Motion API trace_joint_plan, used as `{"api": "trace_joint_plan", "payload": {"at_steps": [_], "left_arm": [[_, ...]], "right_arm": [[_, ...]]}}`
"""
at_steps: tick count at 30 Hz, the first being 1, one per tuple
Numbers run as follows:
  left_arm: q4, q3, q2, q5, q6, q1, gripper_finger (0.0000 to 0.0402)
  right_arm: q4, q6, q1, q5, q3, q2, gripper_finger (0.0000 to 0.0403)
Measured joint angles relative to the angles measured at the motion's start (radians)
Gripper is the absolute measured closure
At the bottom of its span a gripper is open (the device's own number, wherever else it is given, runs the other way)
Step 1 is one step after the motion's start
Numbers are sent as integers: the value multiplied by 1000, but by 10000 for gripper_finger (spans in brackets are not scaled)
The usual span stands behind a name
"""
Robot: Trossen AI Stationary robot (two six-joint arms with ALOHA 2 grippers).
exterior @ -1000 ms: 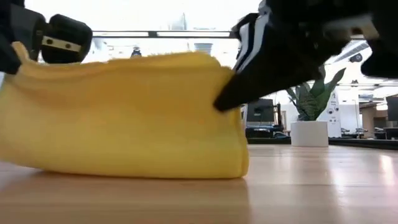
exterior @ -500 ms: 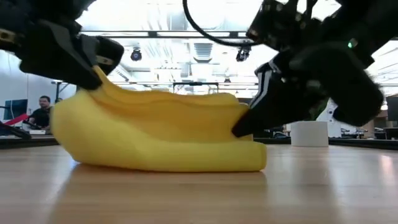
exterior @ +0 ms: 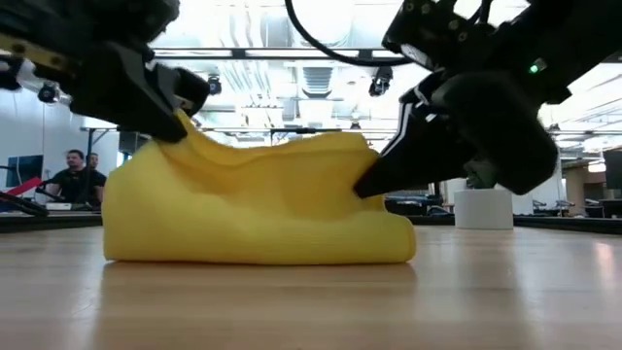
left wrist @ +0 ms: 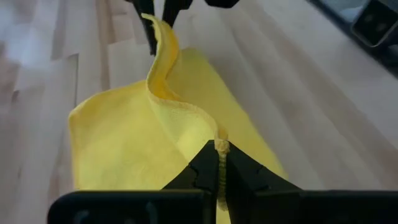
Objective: Fold microfiber towels
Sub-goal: Fold the top yellow towel
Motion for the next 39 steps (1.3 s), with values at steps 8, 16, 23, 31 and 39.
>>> {"api": "trace_joint_plan", "payload": {"at_steps": [8, 16, 23, 31, 39], "left_arm": [[-1, 45, -11, -4, -52, -55, 401], [24, 104, 0, -38, -54, -166, 401], [19, 106, 75, -38, -115, -244, 401], [60, 142, 226, 42, -214, -270, 401], [76, 194, 214, 67, -130, -270, 401]], "right_arm": [[0, -17, 15, 28, 28, 0, 394], [-7, -19, 81, 79, 32, -2, 394], [-3, -20, 149, 74, 32, -9, 394], [19, -16, 198, 13, 34, -7, 394], [-37, -57, 205, -2, 110, 14, 394]]}}
